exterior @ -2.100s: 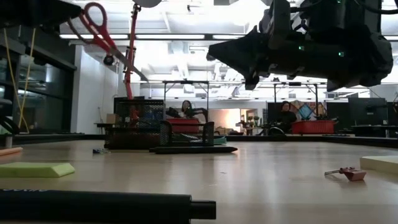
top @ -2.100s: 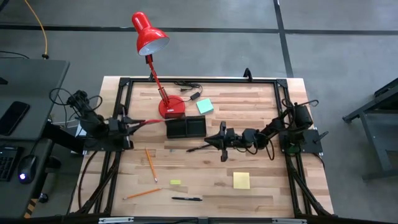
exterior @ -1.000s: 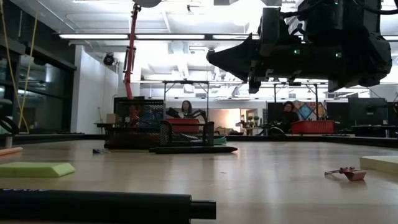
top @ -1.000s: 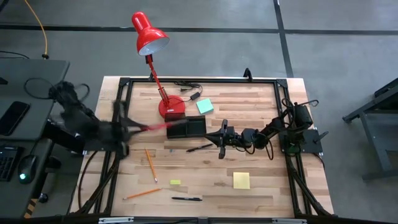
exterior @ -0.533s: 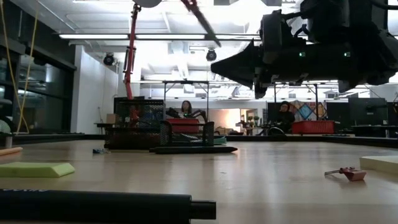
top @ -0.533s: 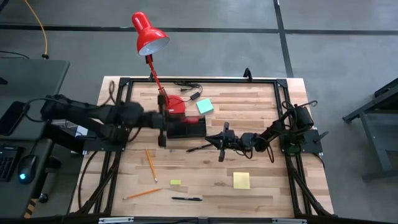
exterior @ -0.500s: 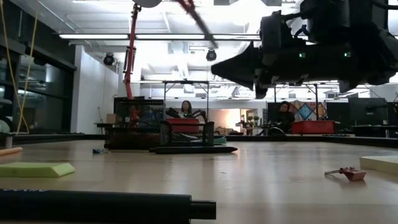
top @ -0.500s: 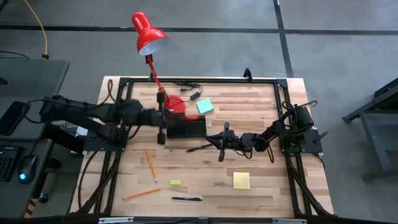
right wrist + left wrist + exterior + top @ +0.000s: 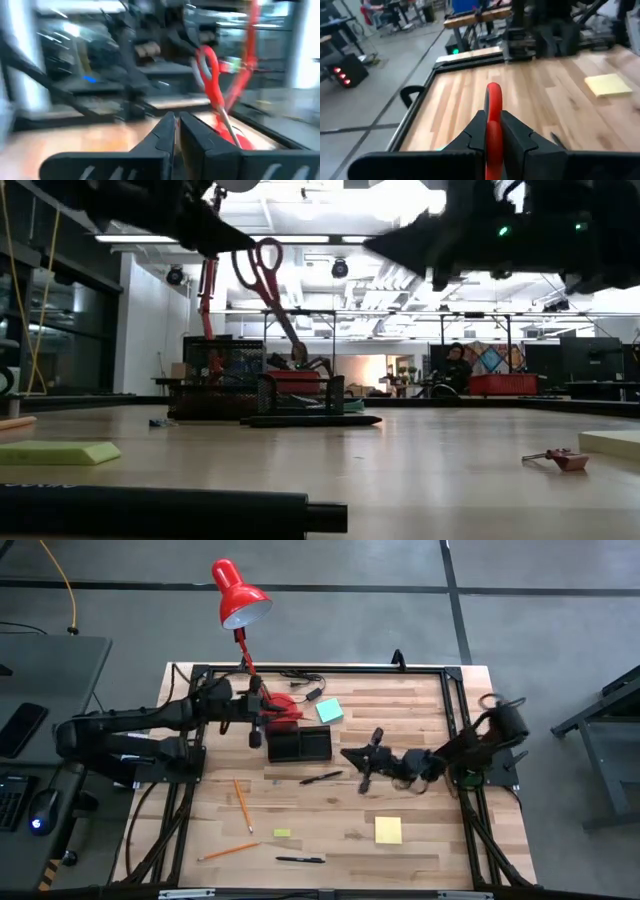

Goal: Pick and place office supplies into organizer
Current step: Put the red scissors into the desk organizer

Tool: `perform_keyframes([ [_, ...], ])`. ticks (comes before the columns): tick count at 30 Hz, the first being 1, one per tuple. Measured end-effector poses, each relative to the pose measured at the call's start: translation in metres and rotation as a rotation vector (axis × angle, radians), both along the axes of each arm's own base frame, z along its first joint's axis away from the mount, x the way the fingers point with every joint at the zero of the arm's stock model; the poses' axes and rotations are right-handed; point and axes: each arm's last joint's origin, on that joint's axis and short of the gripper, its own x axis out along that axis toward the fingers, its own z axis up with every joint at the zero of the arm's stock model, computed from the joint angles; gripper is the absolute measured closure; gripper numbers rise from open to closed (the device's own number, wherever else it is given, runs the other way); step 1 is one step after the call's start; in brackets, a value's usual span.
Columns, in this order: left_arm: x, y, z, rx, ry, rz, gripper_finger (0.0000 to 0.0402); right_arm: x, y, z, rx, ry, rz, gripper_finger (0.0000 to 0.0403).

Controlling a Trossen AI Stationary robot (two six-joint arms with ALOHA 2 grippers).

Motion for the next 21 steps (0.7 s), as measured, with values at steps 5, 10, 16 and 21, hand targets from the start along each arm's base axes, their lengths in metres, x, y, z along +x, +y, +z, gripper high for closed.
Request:
perform_keyframes([
  [5, -0.018, 0.003, 0.001, 0.000, -0.021, 0.035, 0.0382, -0.030, -0.023, -0.004, 0.078, 0.008, -0.070, 0.0401],
  [10, -0.038, -0.010, 0.022, 0.051, -0.127, 0.001, 0.0382, -0.057, -0.034, -0.025, 0.172, 0.068, -0.133, 0.0402],
  [16, -0.061, -0.020, 0.021, -0.007, 0.050, 0.082, 0.0382, -0.068, -0.034, -0.033, 0.211, 0.083, -0.166, 0.0403],
  [21, -0.066, -0.022, 0.023, -0.020, 0.047, 0.092, 0.0382, -0.061, -0.033, -0.027, 0.200, 0.064, -0.166, 0.0403],
])
